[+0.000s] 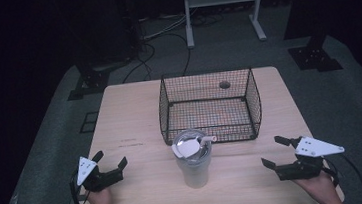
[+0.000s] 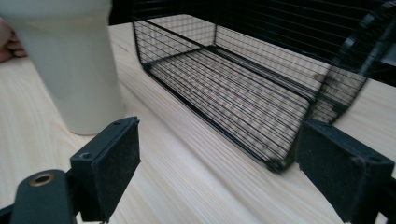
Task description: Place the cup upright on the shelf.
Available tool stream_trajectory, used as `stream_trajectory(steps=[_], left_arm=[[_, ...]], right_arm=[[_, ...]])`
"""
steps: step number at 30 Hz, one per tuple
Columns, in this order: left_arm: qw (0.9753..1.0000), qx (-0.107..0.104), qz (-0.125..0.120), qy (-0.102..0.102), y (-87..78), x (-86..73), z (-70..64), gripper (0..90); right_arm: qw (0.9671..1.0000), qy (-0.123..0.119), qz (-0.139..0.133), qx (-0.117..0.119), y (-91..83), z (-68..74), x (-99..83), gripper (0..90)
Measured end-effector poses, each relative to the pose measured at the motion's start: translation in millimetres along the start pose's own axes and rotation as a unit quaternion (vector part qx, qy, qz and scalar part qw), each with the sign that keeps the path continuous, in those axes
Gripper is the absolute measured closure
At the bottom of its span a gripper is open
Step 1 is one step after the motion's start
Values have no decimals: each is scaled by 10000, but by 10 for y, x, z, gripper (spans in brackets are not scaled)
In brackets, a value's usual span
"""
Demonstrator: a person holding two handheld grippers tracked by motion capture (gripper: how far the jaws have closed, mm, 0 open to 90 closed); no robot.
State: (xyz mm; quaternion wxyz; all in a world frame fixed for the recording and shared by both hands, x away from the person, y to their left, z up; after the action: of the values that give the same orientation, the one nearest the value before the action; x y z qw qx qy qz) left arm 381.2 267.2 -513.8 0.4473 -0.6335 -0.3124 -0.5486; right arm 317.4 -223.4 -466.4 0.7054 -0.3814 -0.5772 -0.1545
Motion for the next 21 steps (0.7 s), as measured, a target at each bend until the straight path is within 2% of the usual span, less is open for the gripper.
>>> stream_trajectory(steps=[2, 10, 12, 15, 18, 19, 20, 21], left_arm=[[10000, 1, 8, 3, 0, -1, 0, 0], [10000, -14, -12, -7, -1, 2, 0, 0], [10000, -16, -12, -4, -1, 2, 0, 0], [10000, -18, -15, -6, 0, 2, 1, 0], [10000, 0, -12, -18, 3, 2, 8, 0], [10000, 0, -16, -17, 3, 3, 8, 0], [10000, -1, -18, -16, 4, 4, 8, 0], [10000, -4, -23, -13, 4, 4, 8, 0]], right_arm=[[10000, 0, -12, 53, 14, 28, 21, 129], [9983, -185, 5, 548, 227, 380, 158, 126], [9980, -205, 11, 590, 251, 410, 161, 126], [9968, -221, 25, 770, 334, 532, 185, 126], [9960, -246, 13, 855, 365, 594, 204, 121], [9952, -258, -5, 944, 393, 659, 225, 121], [9952, -258, -5, 944, 393, 659, 225, 121], [9941, -272, -40, 1051, 422, 734, 252, 121]])
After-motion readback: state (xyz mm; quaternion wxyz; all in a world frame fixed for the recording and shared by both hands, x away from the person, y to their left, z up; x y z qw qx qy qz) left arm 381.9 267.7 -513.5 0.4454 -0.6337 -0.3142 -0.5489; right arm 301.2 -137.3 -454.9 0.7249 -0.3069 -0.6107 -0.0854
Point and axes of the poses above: each handheld gripper's, and its own axes: y roughly forward along the jaws, x roughly out of its top, z roughly to its left, the point moved 10 cm from there along y, roughly forward along the jaws, and after that the axes turned 5 degrees about y, right-handed, at the moved point
